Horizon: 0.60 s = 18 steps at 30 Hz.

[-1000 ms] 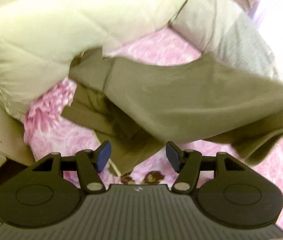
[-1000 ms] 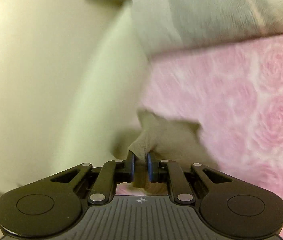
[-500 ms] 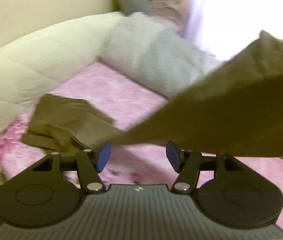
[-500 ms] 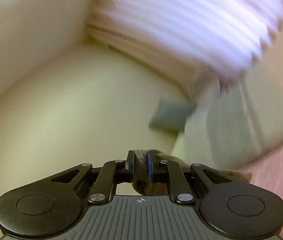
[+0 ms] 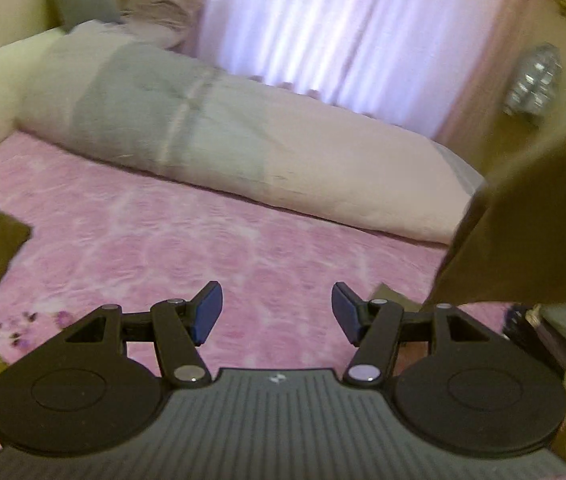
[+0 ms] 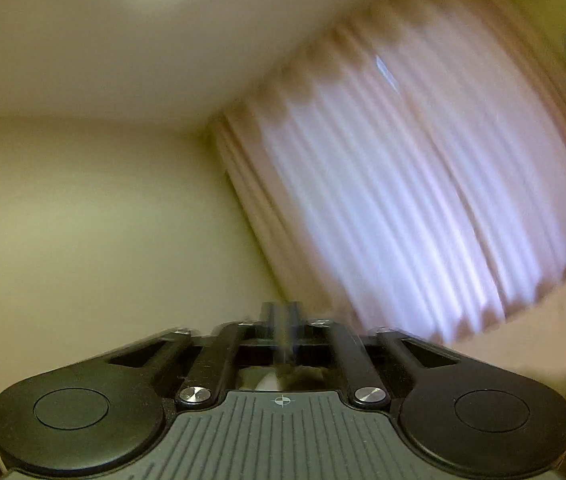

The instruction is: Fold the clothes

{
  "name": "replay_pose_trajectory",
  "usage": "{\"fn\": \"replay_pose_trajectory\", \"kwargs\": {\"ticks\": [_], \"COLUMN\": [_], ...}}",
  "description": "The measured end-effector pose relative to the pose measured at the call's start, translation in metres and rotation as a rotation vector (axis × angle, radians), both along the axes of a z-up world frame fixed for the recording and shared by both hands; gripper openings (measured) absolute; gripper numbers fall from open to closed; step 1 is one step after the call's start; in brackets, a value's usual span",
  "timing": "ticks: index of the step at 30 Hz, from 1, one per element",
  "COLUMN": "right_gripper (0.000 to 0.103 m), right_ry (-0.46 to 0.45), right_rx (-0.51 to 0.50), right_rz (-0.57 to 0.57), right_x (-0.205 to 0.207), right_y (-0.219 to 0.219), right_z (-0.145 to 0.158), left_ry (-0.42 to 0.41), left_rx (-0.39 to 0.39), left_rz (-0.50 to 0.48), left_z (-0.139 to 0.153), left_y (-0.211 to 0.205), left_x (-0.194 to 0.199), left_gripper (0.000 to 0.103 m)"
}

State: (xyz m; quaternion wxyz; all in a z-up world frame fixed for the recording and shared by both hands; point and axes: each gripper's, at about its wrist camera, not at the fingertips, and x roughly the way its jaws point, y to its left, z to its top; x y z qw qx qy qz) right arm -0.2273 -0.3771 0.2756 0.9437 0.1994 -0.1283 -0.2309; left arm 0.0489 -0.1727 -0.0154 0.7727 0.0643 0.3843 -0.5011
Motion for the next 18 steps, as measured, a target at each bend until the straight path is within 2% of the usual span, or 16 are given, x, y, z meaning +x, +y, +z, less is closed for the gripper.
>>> {"fn": "replay_pose_trajectory", "kwargs": {"ticks": [1,3,5,8,9,10,11,12,18], "right_gripper": [0.000,0.000,0.000,0.003,0.016,0.053,0.071,0.075,0.075], "right_ry": [0.023,0.155,0.243,0.403,0.449,0.494,0.535,0.570,0.761], "right_rx": [-0.027,-0.038,0.086,0.253,0.315,0.376,0.451,0.526,0.893], "right_rz": [-0.047,-0.176,-0.236,-0.363,-0.406,-0.448,-0.487,-0.511,-0.532], "right_x": [-0.006,-0.007,-0.009,-0.016,-0.020,-0.024,-0.029,-0.034,-0.069], "right_y": [0.003,0.001,-0.012,-0.015,-0.011,-0.007,0.000,0.008,0.077], "right_z": [0.010,0.021,0.004,-0.047,-0.070,-0.092,-0.117,-0.144,-0.259], "left_ry": [-0.001,-0.002,-0.006,-0.021,-0.026,-0.032,-0.037,-0.042,-0.075], "left_rx": [0.000,0.008,0.021,0.071,0.091,0.111,0.131,0.151,0.270], "left_rz": [-0.021,-0.065,-0.113,-0.199,-0.228,-0.258,-0.287,-0.317,-0.495], "left_z": [0.001,0.002,0.003,-0.003,-0.005,-0.008,-0.010,-0.012,-0.027], "left_y": [-0.005,-0.014,-0.022,-0.029,-0.031,-0.032,-0.034,-0.036,-0.045], "left_x": [-0.006,-0.015,-0.023,-0.038,-0.043,-0.048,-0.054,-0.059,-0.091], "left_gripper": [0.057,0.057,0.057,0.057,0.057,0.057,0.057,0.057,0.057]}}
